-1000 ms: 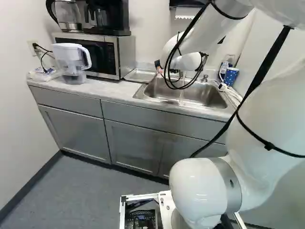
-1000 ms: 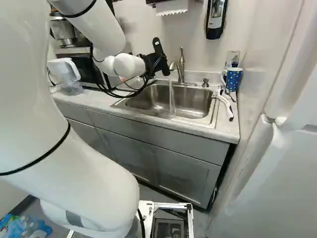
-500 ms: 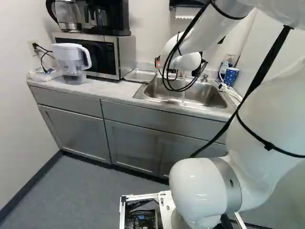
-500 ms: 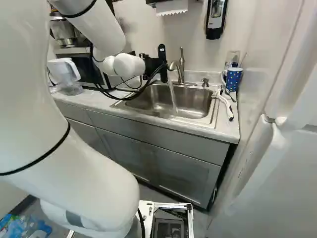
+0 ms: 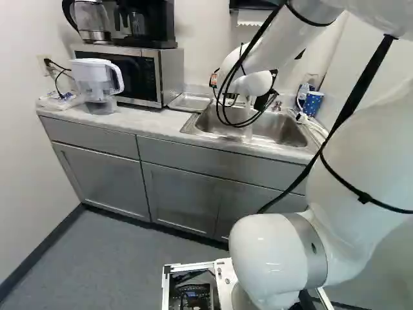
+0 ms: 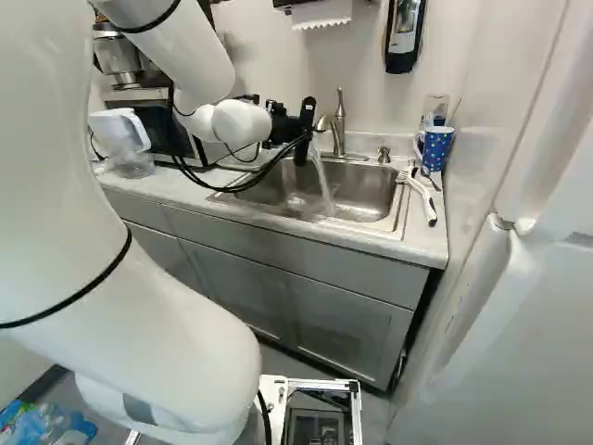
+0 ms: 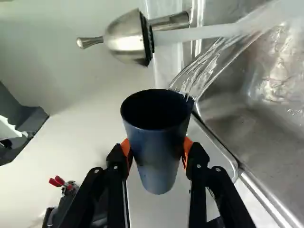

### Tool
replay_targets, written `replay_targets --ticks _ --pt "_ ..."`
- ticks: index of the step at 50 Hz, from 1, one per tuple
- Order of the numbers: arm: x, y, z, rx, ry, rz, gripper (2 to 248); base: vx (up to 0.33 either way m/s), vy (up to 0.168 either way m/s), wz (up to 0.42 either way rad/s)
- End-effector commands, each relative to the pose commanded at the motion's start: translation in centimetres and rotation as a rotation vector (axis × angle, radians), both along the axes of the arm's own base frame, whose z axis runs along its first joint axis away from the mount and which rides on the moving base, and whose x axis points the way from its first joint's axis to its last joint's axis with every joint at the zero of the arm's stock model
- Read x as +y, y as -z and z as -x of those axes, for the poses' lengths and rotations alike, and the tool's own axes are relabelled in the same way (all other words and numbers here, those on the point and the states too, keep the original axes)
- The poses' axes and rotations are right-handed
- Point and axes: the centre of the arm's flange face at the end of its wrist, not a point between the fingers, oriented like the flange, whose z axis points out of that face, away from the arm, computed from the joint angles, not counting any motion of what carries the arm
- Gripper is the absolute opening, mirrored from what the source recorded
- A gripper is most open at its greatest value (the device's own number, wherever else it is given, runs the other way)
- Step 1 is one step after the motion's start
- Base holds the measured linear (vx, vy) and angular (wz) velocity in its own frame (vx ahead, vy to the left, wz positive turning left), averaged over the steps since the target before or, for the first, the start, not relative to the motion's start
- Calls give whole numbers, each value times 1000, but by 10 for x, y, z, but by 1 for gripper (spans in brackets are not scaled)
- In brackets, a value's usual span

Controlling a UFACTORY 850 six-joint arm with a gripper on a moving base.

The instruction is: Rinse the cup and place it in the tray

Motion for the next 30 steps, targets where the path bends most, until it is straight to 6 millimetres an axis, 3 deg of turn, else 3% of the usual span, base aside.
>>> replay_targets --ticks 30 --pt "0 0 0 -3 15 -65 122 0 0 0"
